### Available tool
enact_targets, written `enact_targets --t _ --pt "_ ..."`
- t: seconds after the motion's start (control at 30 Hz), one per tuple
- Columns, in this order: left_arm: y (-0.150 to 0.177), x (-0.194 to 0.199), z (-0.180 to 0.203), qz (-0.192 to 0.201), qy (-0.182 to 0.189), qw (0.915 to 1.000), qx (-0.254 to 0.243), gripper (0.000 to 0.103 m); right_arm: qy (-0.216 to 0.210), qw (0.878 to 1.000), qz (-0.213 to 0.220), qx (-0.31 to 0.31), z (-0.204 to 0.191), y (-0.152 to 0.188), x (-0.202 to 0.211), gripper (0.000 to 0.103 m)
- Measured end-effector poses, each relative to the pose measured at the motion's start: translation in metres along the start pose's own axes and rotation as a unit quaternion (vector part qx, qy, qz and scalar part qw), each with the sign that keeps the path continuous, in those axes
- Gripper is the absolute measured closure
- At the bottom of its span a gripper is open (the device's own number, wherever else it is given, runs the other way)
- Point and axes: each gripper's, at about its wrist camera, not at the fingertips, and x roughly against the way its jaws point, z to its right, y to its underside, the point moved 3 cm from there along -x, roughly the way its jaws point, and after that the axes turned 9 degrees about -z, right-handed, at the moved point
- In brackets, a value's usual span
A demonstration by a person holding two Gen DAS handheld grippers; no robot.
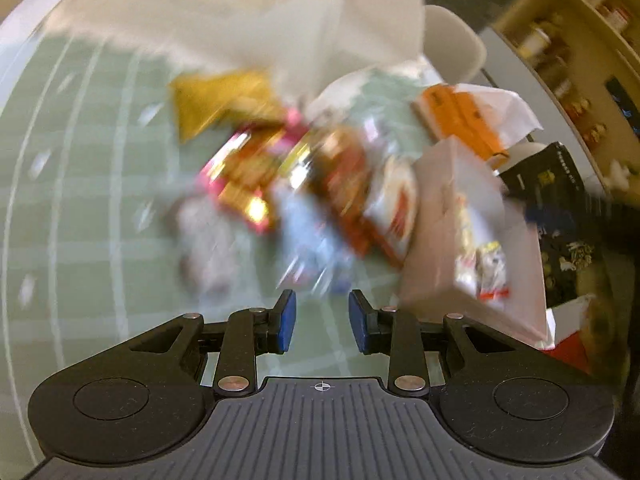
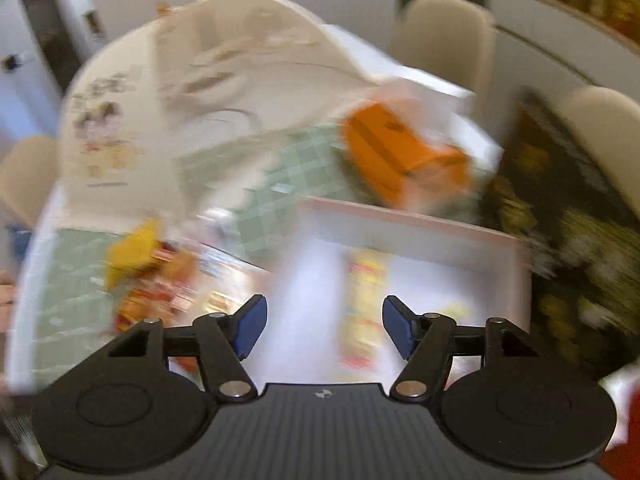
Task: Organize snacks
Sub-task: 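Drop the white packets into the pink box with the right gripper, then grasp the round rice cracker packet with the right gripper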
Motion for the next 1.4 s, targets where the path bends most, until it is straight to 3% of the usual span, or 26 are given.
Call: enact_targets --t 0.17,0.27,0.37,0.43,0.5,0.7,0.87,0.97,1.1,1.23,1.4 --pt "0.046 0.009 -0.012 -0.022 0.036 0.9989 0.023 0.07 -0.049 0.998 -0.038 -0.009 -0.04 -0.055 -0.059 0.027" --pt "0.071 0.015 -0.026 -0.025 0.034 0.9986 0.033 0.071 0.001 0.998 -0.049 0.027 -0.062 -0.074 -0.1 0.028" --pt "0.089 0.02 -0.047 -0.019 0.034 0.9976 0.057 0.071 0.039 0.995 -0.084 0.036 -0.067 -0.07 -0.131 0.04" --pt "0.094 0.022 -0.058 -0.016 0.042 0.9965 0.07 0.071 0.049 0.995 -0.084 0.028 -0.072 -0.061 -0.127 0.047" --pt "0.091 0.02 -0.066 -0.015 0.049 0.9953 0.082 0.072 0.016 0.995 -0.092 0.02 -0.08 -0.045 -0.115 0.059" --pt "0.065 0.023 -0.059 0.003 0.062 0.9959 0.066 0.072 -0.063 0.986 -0.156 0.002 -0.101 0.029 -0.093 0.064" --pt "0.048 0.029 -0.059 0.014 0.048 0.9972 0.056 0.072 -0.112 0.98 -0.164 0.022 -0.119 0.091 -0.062 0.064" --pt "0.041 0.029 -0.056 0.01 0.041 0.9981 0.046 0.072 -0.096 0.986 -0.129 0.049 -0.115 0.115 -0.032 0.061" --pt "0.028 0.021 -0.038 0.001 0.039 0.9991 0.015 0.072 -0.057 0.994 -0.073 0.062 -0.092 0.136 -0.001 0.024" --pt "0.009 0.0 0.002 -0.015 0.028 0.9984 -0.048 0.071 -0.009 0.992 -0.104 0.077 -0.071 0.163 -0.018 0.023" --pt "-0.002 -0.022 0.051 -0.007 -0.023 0.9904 -0.136 0.071 0.018 0.989 -0.106 0.104 -0.058 0.19 -0.015 0.023"
